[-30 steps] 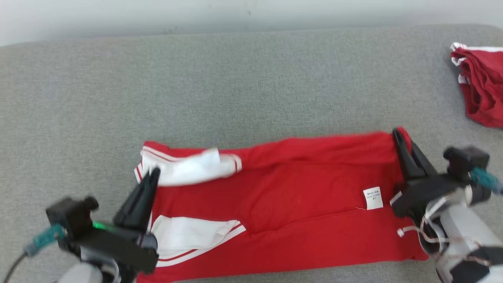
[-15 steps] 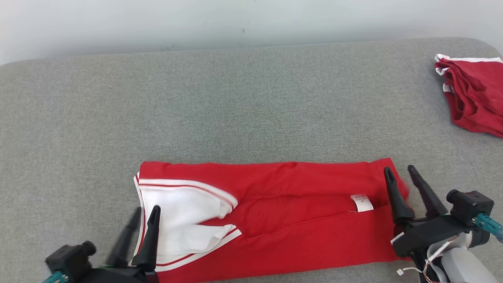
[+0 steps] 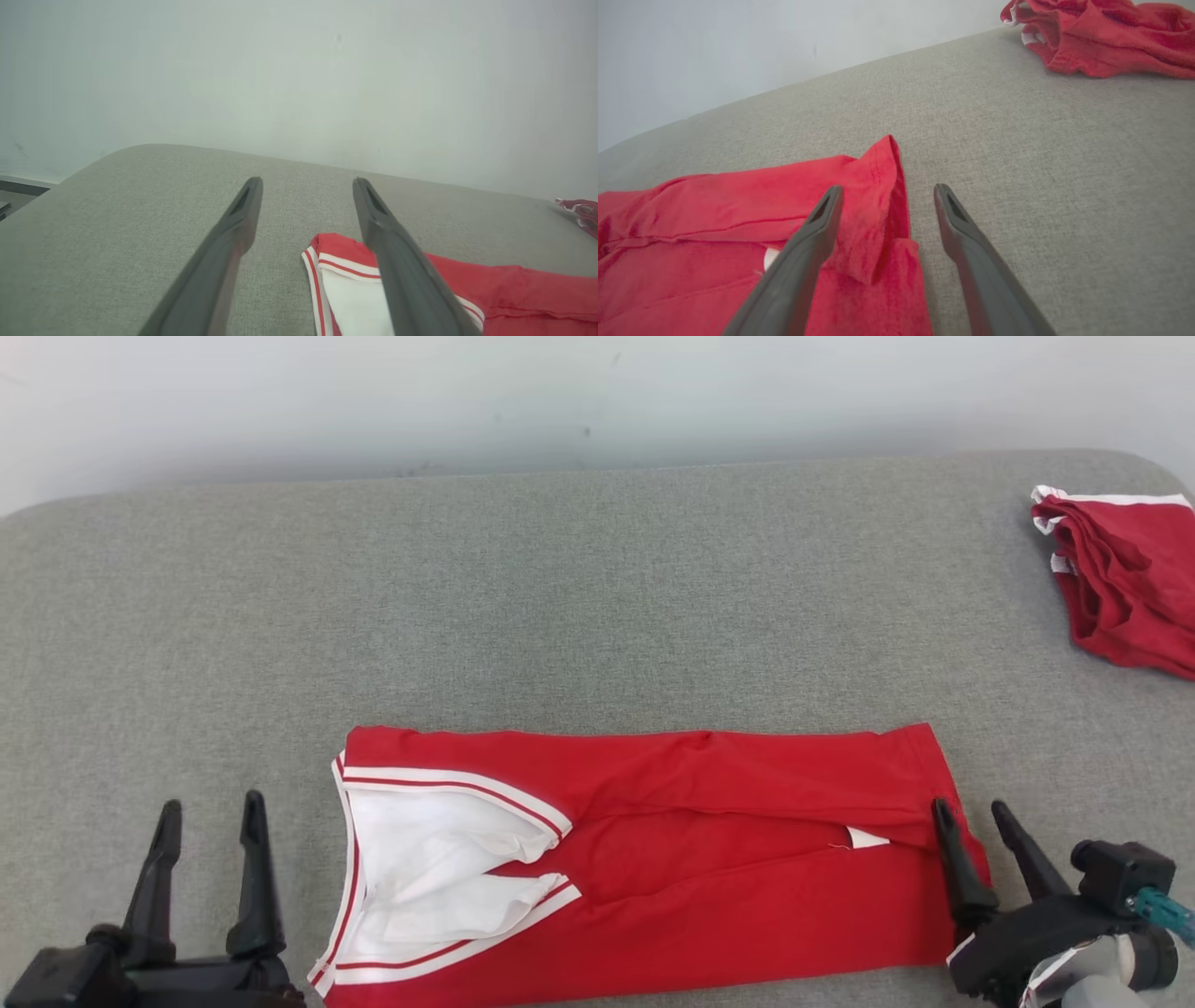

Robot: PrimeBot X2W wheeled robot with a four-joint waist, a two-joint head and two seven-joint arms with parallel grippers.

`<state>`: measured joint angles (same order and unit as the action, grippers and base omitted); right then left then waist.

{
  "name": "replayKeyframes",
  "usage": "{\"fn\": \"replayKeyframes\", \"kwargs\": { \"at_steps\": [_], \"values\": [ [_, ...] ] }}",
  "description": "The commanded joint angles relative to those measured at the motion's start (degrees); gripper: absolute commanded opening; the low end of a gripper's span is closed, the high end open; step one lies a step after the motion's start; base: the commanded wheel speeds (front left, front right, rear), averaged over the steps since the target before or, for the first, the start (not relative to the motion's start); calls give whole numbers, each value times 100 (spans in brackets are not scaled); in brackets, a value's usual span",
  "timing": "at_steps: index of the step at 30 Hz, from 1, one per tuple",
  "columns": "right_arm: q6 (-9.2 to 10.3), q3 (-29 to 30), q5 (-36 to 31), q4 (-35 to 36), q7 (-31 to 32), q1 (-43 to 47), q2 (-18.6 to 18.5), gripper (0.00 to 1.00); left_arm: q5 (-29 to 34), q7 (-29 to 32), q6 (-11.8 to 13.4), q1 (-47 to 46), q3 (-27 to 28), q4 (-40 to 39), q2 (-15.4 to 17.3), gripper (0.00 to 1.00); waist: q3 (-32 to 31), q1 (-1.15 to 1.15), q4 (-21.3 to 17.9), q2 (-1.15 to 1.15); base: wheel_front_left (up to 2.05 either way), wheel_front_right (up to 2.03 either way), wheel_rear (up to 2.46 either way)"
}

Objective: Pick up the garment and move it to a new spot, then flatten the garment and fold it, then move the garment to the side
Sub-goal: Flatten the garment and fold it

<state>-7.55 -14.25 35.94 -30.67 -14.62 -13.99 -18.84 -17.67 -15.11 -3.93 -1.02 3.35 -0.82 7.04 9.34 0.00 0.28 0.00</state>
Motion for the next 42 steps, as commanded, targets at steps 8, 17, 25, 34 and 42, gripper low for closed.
{"fn": "replayKeyframes", "kwargs": {
  "at_steps": [8,17,25,34,42],
  "values": [
    [16,-242,232,-864,-31,-248,219,100,626,-1,-240,240,475,130,-326,100,-41,0,45,0,0,0,0],
    [17,-746,666,-1425,24,-473,239,0,940,-1,-308,265,644,297,-397,100,-109,0,51,0,0,0,0],
    [17,-482,824,-1570,-56,-641,-499,0,997,-1,-343,427,727,385,-412,100,-462,0,-45,0,0,0,0],
    [17,-401,639,-1363,-60,-541,-988,0,911,-2,-337,612,663,355,-413,100,-670,0,-150,0,0,0,0],
    [16,-830,418,-543,-60,-449,-633,0,865,-2,-317,645,655,343,-414,100,-706,0,-211,0,0,0,0]
  ]
}}
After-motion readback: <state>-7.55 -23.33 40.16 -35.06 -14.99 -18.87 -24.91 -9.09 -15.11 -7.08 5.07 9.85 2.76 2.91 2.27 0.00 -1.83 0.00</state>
